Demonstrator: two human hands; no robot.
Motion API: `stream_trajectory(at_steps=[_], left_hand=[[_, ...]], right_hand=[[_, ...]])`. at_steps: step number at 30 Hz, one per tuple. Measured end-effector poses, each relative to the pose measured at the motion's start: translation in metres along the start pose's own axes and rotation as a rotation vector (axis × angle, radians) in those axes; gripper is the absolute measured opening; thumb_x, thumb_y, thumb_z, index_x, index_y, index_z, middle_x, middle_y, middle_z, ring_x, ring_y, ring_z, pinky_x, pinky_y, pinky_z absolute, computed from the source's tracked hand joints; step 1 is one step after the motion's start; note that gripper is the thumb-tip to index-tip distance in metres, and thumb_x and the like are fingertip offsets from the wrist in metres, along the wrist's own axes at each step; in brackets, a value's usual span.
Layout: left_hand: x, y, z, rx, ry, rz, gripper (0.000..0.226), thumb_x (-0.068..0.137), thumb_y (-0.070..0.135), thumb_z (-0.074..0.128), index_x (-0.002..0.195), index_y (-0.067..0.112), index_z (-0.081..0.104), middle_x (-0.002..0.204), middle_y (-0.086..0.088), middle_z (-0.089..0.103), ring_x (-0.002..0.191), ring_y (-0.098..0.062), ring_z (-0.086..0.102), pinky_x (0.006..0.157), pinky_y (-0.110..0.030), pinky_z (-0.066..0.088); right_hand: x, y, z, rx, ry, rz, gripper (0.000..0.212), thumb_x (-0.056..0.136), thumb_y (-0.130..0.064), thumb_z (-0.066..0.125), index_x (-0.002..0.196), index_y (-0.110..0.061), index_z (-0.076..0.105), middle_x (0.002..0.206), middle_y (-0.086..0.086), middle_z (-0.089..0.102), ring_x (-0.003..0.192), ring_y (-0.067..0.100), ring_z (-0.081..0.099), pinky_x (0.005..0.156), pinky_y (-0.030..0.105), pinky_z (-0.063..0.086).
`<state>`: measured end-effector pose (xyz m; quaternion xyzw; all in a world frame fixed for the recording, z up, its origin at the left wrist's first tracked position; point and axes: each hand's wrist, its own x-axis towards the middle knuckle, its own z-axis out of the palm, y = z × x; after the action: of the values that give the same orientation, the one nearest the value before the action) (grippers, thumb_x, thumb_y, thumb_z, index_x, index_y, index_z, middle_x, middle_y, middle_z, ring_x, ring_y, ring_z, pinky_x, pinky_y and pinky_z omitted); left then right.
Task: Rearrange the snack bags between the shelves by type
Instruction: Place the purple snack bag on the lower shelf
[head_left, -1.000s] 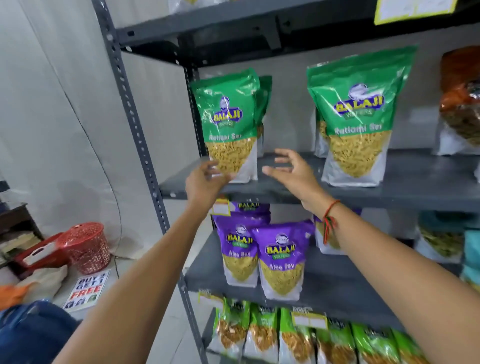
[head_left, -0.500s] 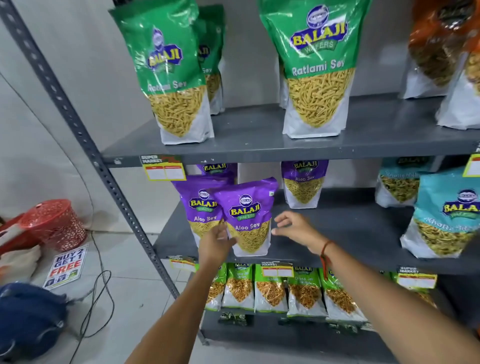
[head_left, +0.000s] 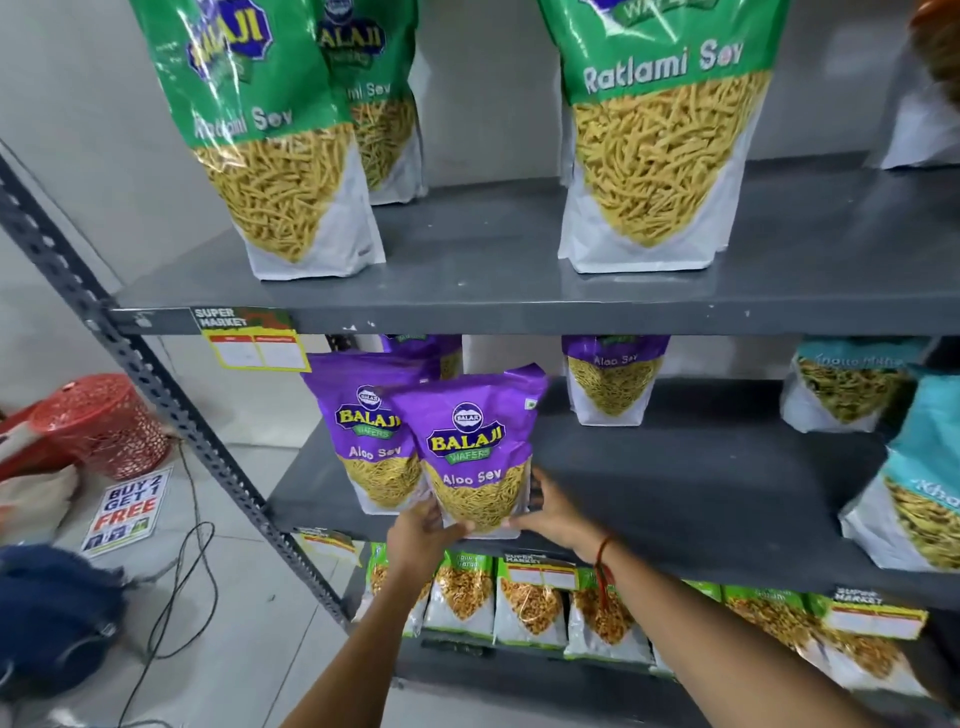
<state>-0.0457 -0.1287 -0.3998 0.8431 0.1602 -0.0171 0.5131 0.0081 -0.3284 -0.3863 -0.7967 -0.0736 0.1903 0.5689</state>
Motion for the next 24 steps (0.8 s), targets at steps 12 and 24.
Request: stream_trajectory(at_steps=[12,24], left_hand=[[-0.009,0.039,0.079,0.015,-0.100,0.090,0.033,0.065,0.041,0.084,0.095,0.032,0.073,0.087,0.021,0.076,0.078,0.010,0.068,0.070,-0.016,0.055],[-0.014,0.056,0.142,0.076,-0.131,0.136,0.050,0.058,0.064,0.074,0.091,0.027,0.069,0.085,0.004,0.077,0.081,-0.012,0.073,0.072,-0.040,0.059]], right_hand=[[-0.032,0.032,-0.087,0.024,0.113,0.054,0.078,0.056,-0.008,0.086,0.122,-0.023,0.048,0.119,0.004,0.065,0.109,0.021,0.062,0.094,0.041,0.052],[-0.066,0.058,-0.137,0.058,0.203,0.084,0.081,0.060,-0.002,0.085,0.128,-0.020,0.045,0.122,0.006,0.063,0.109,0.021,0.062,0.085,0.027,0.052]])
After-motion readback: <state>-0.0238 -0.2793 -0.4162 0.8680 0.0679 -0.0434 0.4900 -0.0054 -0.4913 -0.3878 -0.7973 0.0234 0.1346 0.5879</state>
